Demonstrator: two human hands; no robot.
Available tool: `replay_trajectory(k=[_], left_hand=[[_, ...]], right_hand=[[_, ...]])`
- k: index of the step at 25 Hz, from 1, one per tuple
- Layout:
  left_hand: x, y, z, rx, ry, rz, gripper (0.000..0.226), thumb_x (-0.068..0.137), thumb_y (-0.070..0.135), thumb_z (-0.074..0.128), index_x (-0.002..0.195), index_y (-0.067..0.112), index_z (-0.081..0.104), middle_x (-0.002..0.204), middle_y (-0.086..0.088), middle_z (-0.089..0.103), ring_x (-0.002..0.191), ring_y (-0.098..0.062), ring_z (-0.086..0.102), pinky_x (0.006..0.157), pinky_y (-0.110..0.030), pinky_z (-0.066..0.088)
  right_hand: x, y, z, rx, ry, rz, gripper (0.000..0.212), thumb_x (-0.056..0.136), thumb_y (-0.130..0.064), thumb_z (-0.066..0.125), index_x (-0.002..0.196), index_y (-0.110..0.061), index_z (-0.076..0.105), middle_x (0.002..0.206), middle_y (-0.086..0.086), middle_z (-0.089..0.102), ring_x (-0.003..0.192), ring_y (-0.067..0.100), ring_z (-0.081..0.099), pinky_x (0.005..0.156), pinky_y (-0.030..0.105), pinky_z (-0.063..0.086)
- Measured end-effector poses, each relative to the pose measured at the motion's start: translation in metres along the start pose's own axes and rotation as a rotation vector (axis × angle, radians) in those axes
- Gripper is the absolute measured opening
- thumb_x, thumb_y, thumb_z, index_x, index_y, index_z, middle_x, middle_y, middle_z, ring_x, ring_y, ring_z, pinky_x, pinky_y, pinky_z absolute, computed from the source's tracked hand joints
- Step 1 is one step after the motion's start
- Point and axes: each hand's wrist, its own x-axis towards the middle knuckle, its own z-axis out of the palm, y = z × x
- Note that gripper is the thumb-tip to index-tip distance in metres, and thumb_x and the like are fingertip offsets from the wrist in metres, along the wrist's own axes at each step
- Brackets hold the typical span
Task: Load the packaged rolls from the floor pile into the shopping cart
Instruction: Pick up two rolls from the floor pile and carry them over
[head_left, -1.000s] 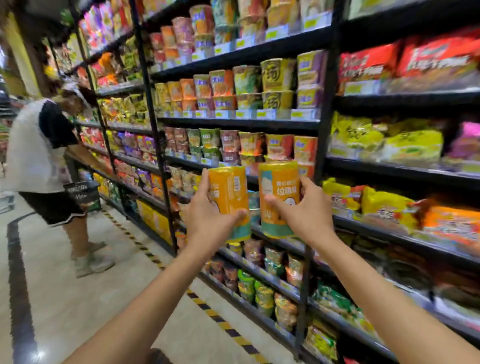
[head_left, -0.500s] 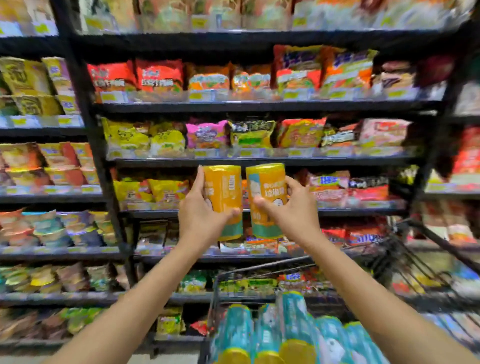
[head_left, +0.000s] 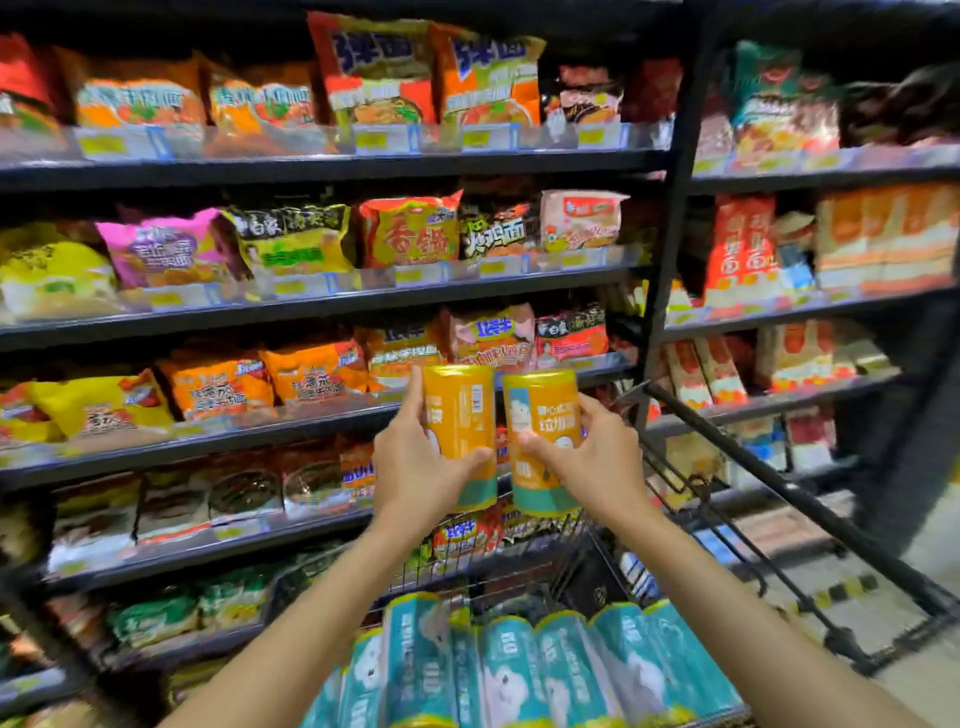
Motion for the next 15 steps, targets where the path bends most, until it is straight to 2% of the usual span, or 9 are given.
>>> replay_trajectory(k=[2,4,5,9,12,15], left_hand=[[0.014,-0.023,0.032,-0.002,-0.039,-0.067,0.116,0.059,0.026,0.089,0.151,0.021,0.020,0.102,0.018,0.058,0.093,-0.004,0.057,0.087,-0.018,0.045],[0.029,-0.052,0.064,0.009,-0.071,-0.137,0.119,0.058,0.031,0.089,0.152,0.025,0.017,0.120,0.009,0.062,0.109,-0.014,0.057,0.096,-0.035,0.048],[0.035,-0.064,0.078,0.031,-0.090,-0.178,0.120,0.058,0.032,0.089,0.152,0.025,0.015,0.124,0.004,0.061,0.113,-0.018,0.056,0.096,-0.039,0.048],[0.052,-0.115,0.143,0.157,-0.234,-0.372,0.117,0.064,0.037,0.086,0.152,0.026,0.010,0.132,-0.002,0.056,0.121,-0.024,0.052,0.099,-0.039,0.044],[0.050,-0.142,0.182,0.278,-0.335,-0.506,0.113,0.068,0.038,0.082,0.152,0.023,0.009,0.128,-0.005,0.059,0.119,-0.027,0.054,0.096,-0.035,0.044],[0.042,-0.170,0.220,0.329,-0.433,-0.622,0.113,0.069,0.035,0.081,0.152,0.022,0.006,0.120,-0.008,0.063,0.112,-0.028,0.058,0.090,-0.034,0.047]], right_hand=[[0.020,0.031,0.009,-0.036,-0.005,0.064,0.035,0.073,-0.042,0.078,0.099,-0.030,0.059,0.080,-0.015,0.064,0.077,0.005,0.062,0.063,0.019,0.044],[0.038,0.063,0.024,-0.093,-0.017,0.138,0.032,0.071,-0.044,0.078,0.093,-0.032,0.057,0.077,-0.017,0.062,0.080,0.010,0.063,0.068,0.026,0.045],[0.046,0.078,0.032,-0.125,-0.031,0.180,0.032,0.071,-0.045,0.078,0.091,-0.033,0.056,0.077,-0.016,0.063,0.082,0.013,0.063,0.071,0.028,0.046],[0.068,0.145,0.069,-0.233,-0.113,0.379,0.035,0.070,-0.048,0.078,0.090,-0.028,0.057,0.093,0.000,0.070,0.094,0.024,0.065,0.079,0.035,0.050],[0.070,0.189,0.087,-0.302,-0.187,0.520,0.044,0.070,-0.049,0.078,0.100,-0.020,0.062,0.099,0.005,0.071,0.099,0.027,0.065,0.079,0.035,0.050],[0.068,0.235,0.099,-0.312,-0.284,0.656,0.043,0.072,-0.048,0.076,0.101,-0.018,0.064,0.099,0.007,0.071,0.100,0.027,0.065,0.080,0.034,0.049]])
